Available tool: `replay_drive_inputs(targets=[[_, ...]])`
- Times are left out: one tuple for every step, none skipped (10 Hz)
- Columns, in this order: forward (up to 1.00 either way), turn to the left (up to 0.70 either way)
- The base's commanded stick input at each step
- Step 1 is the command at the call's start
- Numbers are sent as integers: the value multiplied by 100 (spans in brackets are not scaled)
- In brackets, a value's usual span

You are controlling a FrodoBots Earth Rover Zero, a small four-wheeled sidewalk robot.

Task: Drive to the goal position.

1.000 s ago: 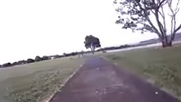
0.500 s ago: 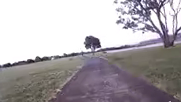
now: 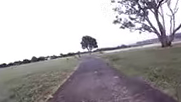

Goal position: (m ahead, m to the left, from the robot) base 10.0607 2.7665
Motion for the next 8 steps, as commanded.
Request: replay_drive_inputs(targets=[[50, -25], [50, -25], [59, -27], [76, -32], [85, 0], [85, 0], [85, 3], [85, 19]])
